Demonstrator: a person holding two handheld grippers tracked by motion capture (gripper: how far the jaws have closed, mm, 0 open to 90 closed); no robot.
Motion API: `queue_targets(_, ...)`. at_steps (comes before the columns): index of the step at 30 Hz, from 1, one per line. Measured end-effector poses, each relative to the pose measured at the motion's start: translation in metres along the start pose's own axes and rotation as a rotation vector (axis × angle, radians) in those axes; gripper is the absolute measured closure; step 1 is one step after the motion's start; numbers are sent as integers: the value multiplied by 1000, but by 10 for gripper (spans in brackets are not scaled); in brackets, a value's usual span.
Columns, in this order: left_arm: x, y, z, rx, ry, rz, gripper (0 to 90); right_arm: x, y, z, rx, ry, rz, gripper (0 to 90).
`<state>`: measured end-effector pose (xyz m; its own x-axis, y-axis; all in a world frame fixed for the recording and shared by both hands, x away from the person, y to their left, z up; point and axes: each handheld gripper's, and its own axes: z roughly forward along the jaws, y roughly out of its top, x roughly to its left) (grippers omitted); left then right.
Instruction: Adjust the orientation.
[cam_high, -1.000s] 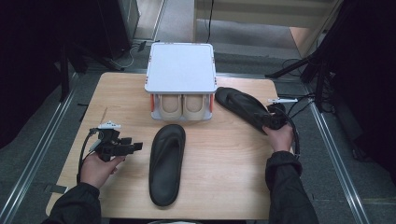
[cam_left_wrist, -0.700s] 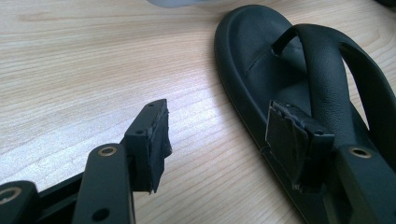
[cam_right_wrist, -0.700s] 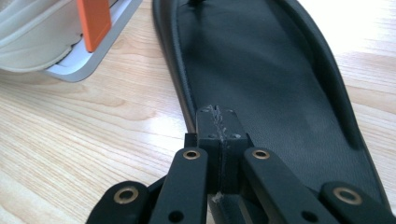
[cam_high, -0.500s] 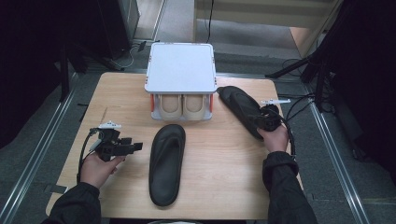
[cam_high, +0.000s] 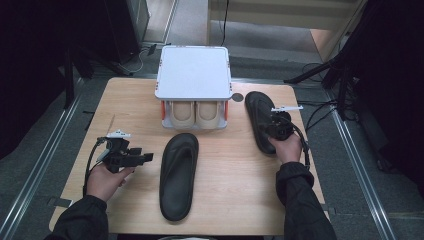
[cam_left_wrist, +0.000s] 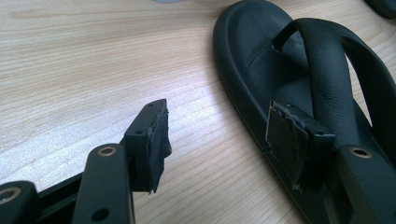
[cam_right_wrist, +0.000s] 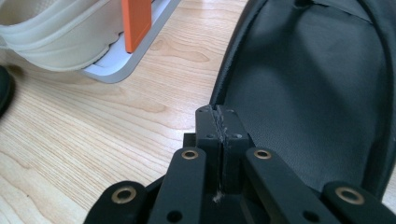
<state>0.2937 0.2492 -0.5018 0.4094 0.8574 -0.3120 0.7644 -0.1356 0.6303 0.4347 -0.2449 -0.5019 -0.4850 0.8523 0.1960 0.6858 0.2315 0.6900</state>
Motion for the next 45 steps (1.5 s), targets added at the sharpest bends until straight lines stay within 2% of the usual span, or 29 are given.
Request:
queue_targets(13,0,0,0,-6,-1,-1,396,3,2,3,7,-2,-1,888)
queue_targets(17,0,0,-1,-8,2,-2,396,-3,4,-4,-21,-35,13,838)
queue_targets(19,1,-1,-1,-11,4,-3,396,-8,5,-7,-32,-67,-3,817)
queue_targets(25,2,-4,-5,-4,11,-13,396,-30,8,-20,-84,-88,72,737)
queue_targets(33,5,-12,-11,-11,31,-34,396,-44,15,-22,-118,-121,110,677)
queue_targets(38,6,-17,-15,-13,42,-41,395,-51,18,-12,-95,-131,122,631)
queue_targets(45,7,-19,-16,-12,49,-48,395,-61,17,3,-49,-149,158,626)
